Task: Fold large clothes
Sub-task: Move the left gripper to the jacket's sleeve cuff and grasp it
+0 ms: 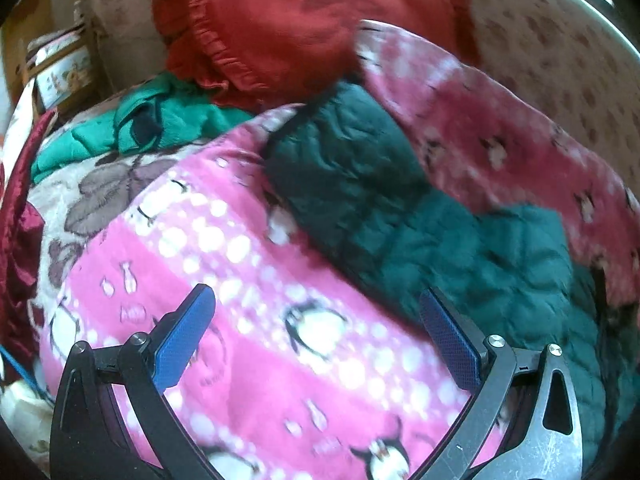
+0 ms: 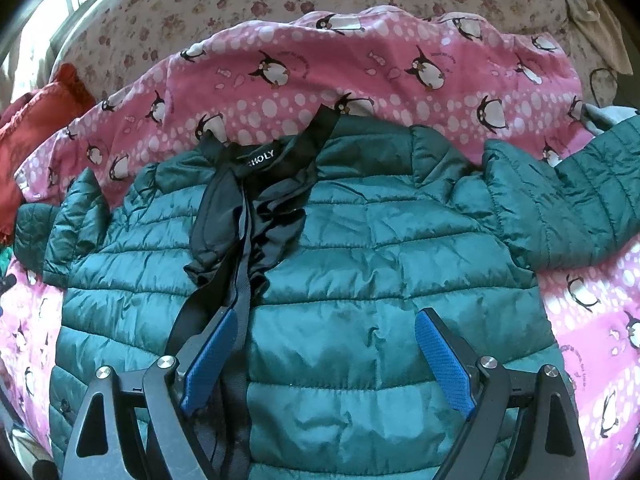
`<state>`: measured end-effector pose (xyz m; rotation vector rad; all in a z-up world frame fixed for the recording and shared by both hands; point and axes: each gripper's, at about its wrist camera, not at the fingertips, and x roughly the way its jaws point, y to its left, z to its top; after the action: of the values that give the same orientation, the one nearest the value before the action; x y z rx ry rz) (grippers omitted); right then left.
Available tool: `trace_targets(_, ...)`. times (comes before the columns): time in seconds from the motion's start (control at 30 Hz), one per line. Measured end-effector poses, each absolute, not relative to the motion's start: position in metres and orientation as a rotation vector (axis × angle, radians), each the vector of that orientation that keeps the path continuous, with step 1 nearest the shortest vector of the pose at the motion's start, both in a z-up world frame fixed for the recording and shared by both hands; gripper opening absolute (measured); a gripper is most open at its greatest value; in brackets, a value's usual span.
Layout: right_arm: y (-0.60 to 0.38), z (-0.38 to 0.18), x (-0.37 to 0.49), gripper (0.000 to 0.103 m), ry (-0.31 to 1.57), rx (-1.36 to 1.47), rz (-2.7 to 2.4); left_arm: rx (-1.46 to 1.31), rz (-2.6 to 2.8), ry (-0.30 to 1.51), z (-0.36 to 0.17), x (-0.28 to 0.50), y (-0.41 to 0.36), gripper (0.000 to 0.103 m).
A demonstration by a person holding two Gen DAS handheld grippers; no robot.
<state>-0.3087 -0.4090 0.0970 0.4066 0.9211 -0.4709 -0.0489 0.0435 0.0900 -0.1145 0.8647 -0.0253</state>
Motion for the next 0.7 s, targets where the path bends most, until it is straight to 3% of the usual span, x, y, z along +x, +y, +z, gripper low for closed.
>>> trace_targets(0.27, -0.404, 0.097, -0.307, 0.089, 0.924, 0.401, -0.470, -0.253, 0.025, 0.841, 0.075, 0.004, 0.077, 0.102)
trace_targets(0.57, -0.403, 0.099, -0.311, 0.089, 0.934, 0.395, -0.470, -0.219, 0.037, 0.768, 0.072, 0.035, 0.067, 0.102)
trace_targets(0.6, -0.402, 0.100, -0.311, 0.089, 0.934, 0.392, -0.473, -0.200, 0.034, 0.771, 0.070, 0.039, 0.063, 0.099)
trace_targets(0.67, -0.401, 0.099, -0.310, 0.089, 0.938, 0.379, -0.477, -0.168, 0.026, 0.781, 0.064, 0.045, 0.058, 0.082)
trace_targets(0.7, -0.400, 0.099, -0.308, 0.089, 0.943, 0.370, -0.479, -0.152, 0.015, 0.792, 0.062, 0.049, 0.055, 0.066)
